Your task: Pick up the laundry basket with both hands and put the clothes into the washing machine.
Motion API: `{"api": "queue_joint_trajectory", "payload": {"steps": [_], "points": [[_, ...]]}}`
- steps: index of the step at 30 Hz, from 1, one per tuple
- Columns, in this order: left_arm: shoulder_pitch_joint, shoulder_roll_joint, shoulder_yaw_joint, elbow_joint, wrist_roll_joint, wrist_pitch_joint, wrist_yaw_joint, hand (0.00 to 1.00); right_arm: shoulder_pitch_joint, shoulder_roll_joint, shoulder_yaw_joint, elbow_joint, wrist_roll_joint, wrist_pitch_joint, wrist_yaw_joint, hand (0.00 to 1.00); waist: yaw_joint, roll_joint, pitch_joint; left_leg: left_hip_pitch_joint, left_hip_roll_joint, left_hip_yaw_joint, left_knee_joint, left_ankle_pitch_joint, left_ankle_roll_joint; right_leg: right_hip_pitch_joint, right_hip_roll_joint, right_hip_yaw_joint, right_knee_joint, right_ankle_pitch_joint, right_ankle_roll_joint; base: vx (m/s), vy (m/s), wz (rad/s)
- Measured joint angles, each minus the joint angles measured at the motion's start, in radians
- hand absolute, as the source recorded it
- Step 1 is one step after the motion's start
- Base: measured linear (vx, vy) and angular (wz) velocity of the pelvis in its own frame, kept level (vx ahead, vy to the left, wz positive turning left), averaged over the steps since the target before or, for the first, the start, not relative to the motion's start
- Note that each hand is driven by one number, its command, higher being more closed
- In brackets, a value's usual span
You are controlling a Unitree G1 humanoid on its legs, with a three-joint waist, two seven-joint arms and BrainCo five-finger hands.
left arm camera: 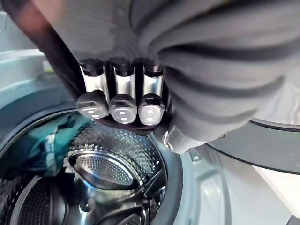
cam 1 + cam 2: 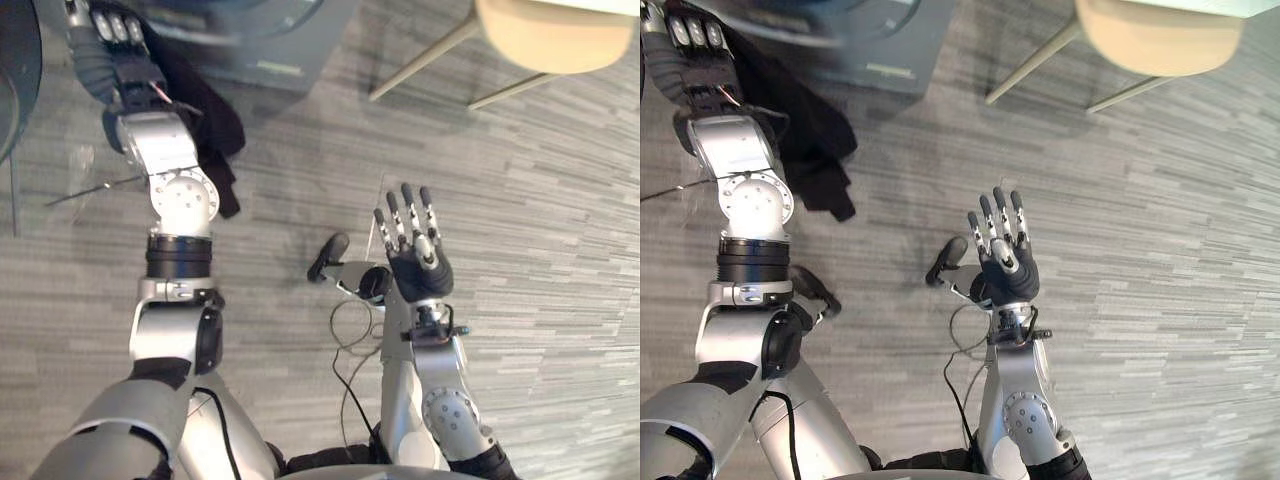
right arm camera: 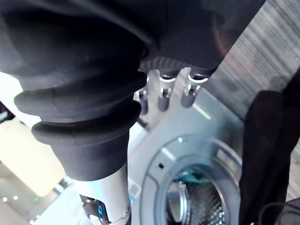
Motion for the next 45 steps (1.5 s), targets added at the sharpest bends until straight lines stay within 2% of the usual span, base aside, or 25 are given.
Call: {"api": "queue_joint_trajectory", "payload": {"steps": [1,3,6,7,11,15,18,23,25,29,32,36,37,40,43,44,45], "points": [[0.0,0.03,0.001,0.003,-0.019,-0.003,-0.001,1.0,-0.021,0.001,0.01,-0.006,-0.003,-0.001,-0.01,0.0,-0.005,0.0,0.0,0.022,0.006,0.04,-0.045,0.027,0.002,0.011,0.017,-0.004,-0.051,0.04,-0.016,0.02,-0.06,0.2],[-0.005,0.077,-0.017,0.001,-0.037,-0.006,-0.001,1.0,-0.043,0.014,0.015,-0.051,-0.004,-0.004,-0.013,0.0,0.003,-0.002,-0.002,0.034,0.044,0.057,-0.029,0.028,-0.004,0.022,0.051,-0.006,-0.078,0.069,-0.047,0.08,-0.046,-0.37],[-0.085,0.119,-0.065,-0.001,-0.054,-0.006,-0.003,1.0,-0.039,0.031,0.012,-0.163,-0.022,-0.041,-0.018,0.0,-0.003,-0.008,-0.005,0.002,0.094,0.048,0.069,-0.015,0.003,-0.018,0.053,0.013,-0.016,0.07,-0.049,0.1,-0.049,-0.48],[-0.105,0.125,-0.081,-0.004,-0.054,-0.005,-0.004,1.0,-0.039,0.029,0.008,-0.179,-0.022,-0.043,-0.017,0.0,-0.004,-0.01,-0.006,-0.012,0.101,0.041,0.092,-0.024,0.006,-0.033,0.052,0.021,0.001,0.069,-0.049,0.06,0.001,-0.42],[-0.204,0.147,-0.149,-0.015,-0.021,0.022,-0.004,1.0,-0.035,0.027,-0.015,-0.195,-0.022,-0.042,-0.012,0.0,-0.005,-0.01,-0.007,-0.128,0.137,-0.009,0.247,-0.134,0.001,-0.165,0.023,0.041,0.126,0.065,-0.05,0.05,0.014,-0.46],[-0.216,0.181,-0.19,-0.006,0.005,0.061,-0.005,1.0,-0.016,0.026,-0.026,-0.19,-0.022,-0.039,-0.009,0.0,-0.005,-0.01,-0.007,-0.211,0.138,-0.045,0.322,-0.185,0.003,-0.218,0.007,0.045,0.141,0.035,-0.049,-0.02,-0.01,-0.14],[-0.216,0.185,-0.228,-0.006,0.027,0.075,-0.031,1.0,0.024,0.03,-0.039,-0.189,-0.022,-0.027,-0.001,0.0,0.003,-0.01,-0.007,-0.241,0.124,-0.048,0.332,-0.194,0.012,-0.238,-0.01,0.044,0.136,0.038,-0.029,-0.1,-0.008,0.09],[-0.233,0.219,-0.246,0.015,0.079,0.099,-0.047,1.0,0.067,0.023,-0.097,-0.179,-0.017,0.0,0.044,0.0,0.0,-0.01,-0.007,-0.27,0.12,-0.051,0.363,-0.211,0.026,-0.262,-0.017,0.053,0.134,0.057,-0.021,-0.07,-0.006,-0.07],[-0.284,0.251,-0.259,0.05,0.124,0.123,-0.051,1.0,0.085,0.011,-0.126,-0.178,-0.017,-0.001,0.059,0.0,-0.001,-0.01,-0.007,-0.308,0.123,-0.065,0.388,-0.221,0.033,-0.292,-0.017,0.056,0.141,0.073,-0.034,-0.03,0.002,-0.18],[-0.353,0.332,-0.261,0.111,0.198,0.168,-0.064,1.0,0.105,0.012,-0.161,-0.163,-0.013,0.0,0.08,0.0,-0.003,-0.008,-0.006,-0.368,0.126,-0.095,0.429,-0.238,0.037,-0.341,-0.02,0.062,0.161,0.079,-0.035,-0.04,0.004,-0.16],[-0.353,0.38,-0.262,0.111,0.226,0.175,-0.069,1.0,0.12,0.012,-0.192,-0.136,-0.013,0.0,0.098,0.0,0.002,-0.008,-0.006,-0.384,0.121,-0.115,0.445,-0.245,0.038,-0.352,-0.02,0.069,0.168,0.081,-0.033,-0.04,-0.005,-0.08],[-0.351,0.402,-0.276,0.112,0.245,0.191,-0.088,1.0,0.194,0.013,-0.283,-0.106,-0.012,0.003,0.115,0.0,0.017,0.001,0.0,-0.358,0.101,-0.122,0.479,-0.286,0.03,-0.35,-0.037,0.099,0.204,0.082,-0.031,-0.05,0.009,0.04],[-0.331,0.401,-0.28,0.118,0.26,0.2,-0.091,1.0,0.234,0.011,-0.315,-0.098,-0.005,0.005,0.118,0.0,0.02,0.016,0.01,-0.336,0.106,-0.137,0.524,-0.322,0.026,-0.346,-0.034,0.136,0.253,0.084,-0.033,-0.02,0.046,0.01],[-0.257,0.388,-0.202,0.137,0.295,0.213,-0.095,1.0,0.303,0.015,-0.314,-0.081,0.028,0.009,0.123,0.0,0.026,0.021,0.013,-0.276,0.155,-0.169,0.613,-0.394,0.015,-0.305,0.011,0.191,0.295,0.084,-0.027,-0.05,0.122,-0.46],[-0.229,0.352,-0.207,0.211,0.299,0.214,-0.12,1.0,0.272,0.008,-0.311,-0.046,0.027,0.02,0.133,0.0,0.015,0.022,0.013,-0.198,0.117,-0.114,0.568,-0.376,0.023,-0.251,-0.022,0.178,0.245,0.096,-0.004,-0.1,0.028,0.17],[-0.172,0.332,-0.212,0.208,0.3,0.215,-0.137,1.0,0.263,0.0,-0.302,-0.042,0.026,0.022,0.142,0.0,0.01,0.025,0.015,-0.146,0.088,-0.077,0.542,-0.368,0.028,-0.24,-0.041,0.204,0.247,0.092,0.004,-0.12,-0.134,0.58],[-0.124,0.317,-0.211,0.205,0.3,0.215,-0.15,1.0,0.261,-0.018,-0.286,-0.043,0.01,0.023,0.144,0.0,0.017,0.025,0.015,-0.108,0.081,-0.059,0.532,-0.371,0.024,-0.23,-0.055,0.225,0.263,0.073,0.026,-0.12,-0.167,0.49]]}}
